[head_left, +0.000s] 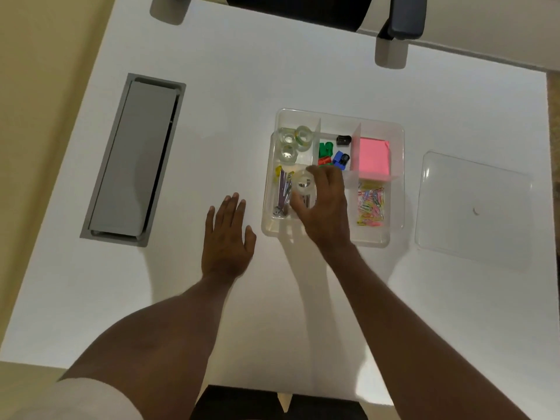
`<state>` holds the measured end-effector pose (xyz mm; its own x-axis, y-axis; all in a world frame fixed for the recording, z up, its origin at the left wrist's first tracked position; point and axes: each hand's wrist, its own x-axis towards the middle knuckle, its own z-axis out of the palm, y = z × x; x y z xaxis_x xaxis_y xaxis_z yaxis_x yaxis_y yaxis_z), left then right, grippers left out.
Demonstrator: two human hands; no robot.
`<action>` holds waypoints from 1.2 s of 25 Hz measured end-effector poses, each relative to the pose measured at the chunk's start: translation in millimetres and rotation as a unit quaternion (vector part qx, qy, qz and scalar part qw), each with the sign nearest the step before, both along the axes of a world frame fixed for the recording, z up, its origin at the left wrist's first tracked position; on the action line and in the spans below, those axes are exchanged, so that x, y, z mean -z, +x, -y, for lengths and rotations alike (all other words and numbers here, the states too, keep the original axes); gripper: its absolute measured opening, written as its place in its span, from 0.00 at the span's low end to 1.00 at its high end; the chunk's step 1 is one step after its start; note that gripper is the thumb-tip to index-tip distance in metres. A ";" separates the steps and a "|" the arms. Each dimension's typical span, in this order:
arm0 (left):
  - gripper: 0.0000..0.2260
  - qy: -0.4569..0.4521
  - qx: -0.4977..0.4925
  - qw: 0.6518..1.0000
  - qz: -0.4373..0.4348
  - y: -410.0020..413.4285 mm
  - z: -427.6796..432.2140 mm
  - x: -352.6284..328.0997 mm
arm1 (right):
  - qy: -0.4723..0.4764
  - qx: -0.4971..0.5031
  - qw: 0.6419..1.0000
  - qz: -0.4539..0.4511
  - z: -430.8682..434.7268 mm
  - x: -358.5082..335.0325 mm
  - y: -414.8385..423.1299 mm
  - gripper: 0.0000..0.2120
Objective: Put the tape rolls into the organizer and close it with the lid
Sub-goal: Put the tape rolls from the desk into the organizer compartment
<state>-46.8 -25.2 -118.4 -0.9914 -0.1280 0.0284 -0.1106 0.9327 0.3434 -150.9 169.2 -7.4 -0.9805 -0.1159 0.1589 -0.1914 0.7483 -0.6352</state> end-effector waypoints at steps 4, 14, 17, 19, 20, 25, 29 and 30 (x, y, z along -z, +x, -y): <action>0.27 -0.006 0.000 1.000 0.020 -1.3 0.4 2.8 | 0.028 -0.022 0.999 0.041 2.5 -8.0 -64.9 0.23; 0.29 -0.007 0.004 0.999 0.034 -1.4 0.8 6.9 | 0.349 -0.042 0.933 0.070 22.4 4.6 -125.6 0.24; 0.29 -0.013 0.005 0.999 0.039 -0.5 1.4 9.7 | 0.371 -0.034 0.924 0.086 26.7 6.1 -130.0 0.23; 0.29 -0.015 0.001 0.999 0.045 -0.8 1.3 11.1 | 0.375 -0.035 0.921 0.094 28.0 6.0 -131.5 0.23; 0.28 -0.015 0.000 0.999 0.046 -0.9 0.9 11.6 | 0.375 -0.036 0.921 0.096 28.4 5.9 -131.3 0.24; 0.28 -0.015 0.001 0.999 0.044 -0.6 1.5 11.9 | 0.358 -0.034 0.929 0.087 26.2 2.2 -123.4 0.25; 0.28 -0.008 0.001 0.999 0.039 -1.7 0.4 9.6 | 0.315 -0.019 0.948 0.037 21.7 -4.1 -108.6 0.19; 0.28 -0.007 0.000 0.999 0.039 -1.7 0.3 9.1 | 0.303 -0.016 0.953 0.023 21.1 -5.3 -103.4 0.16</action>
<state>-48.5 -25.4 -127.4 -0.9907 -0.1276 -0.0465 -0.1358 0.9374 0.3207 -254.3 148.1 -2.2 -0.9792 -0.2026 0.0096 -0.2025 0.9745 -0.0968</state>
